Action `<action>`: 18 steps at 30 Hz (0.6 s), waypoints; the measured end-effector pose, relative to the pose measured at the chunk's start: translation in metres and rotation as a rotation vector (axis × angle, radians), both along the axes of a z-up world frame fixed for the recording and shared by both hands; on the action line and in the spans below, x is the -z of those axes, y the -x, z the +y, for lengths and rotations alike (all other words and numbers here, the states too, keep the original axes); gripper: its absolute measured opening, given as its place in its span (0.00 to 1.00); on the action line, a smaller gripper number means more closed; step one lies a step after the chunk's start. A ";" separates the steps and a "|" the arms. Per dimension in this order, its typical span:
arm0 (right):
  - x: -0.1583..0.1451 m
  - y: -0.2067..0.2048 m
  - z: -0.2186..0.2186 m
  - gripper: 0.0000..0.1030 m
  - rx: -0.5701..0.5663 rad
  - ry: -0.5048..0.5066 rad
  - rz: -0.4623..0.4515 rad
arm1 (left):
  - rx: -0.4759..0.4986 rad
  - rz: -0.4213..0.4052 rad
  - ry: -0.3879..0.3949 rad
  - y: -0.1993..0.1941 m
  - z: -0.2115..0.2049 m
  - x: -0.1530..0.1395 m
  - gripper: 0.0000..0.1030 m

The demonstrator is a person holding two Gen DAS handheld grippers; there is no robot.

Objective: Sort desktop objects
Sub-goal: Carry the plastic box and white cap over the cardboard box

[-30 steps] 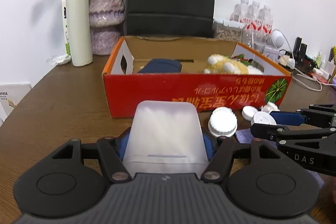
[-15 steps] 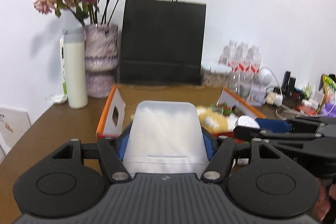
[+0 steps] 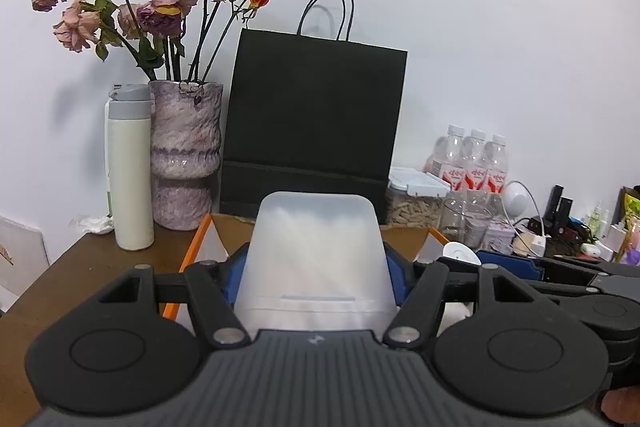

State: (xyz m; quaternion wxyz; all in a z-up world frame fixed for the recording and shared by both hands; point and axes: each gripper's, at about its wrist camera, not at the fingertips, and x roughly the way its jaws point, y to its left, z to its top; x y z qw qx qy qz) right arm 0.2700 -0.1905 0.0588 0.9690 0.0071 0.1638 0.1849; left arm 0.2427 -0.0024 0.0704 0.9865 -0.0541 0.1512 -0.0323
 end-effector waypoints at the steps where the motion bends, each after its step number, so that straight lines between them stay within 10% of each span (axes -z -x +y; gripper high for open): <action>1: 0.000 -0.005 0.000 0.37 0.003 -0.001 0.000 | -0.004 -0.002 -0.001 -0.005 0.000 0.000 0.64; 18: 0.029 -0.087 0.009 0.37 0.029 0.053 0.068 | -0.022 0.067 -0.039 -0.088 -0.002 0.029 0.64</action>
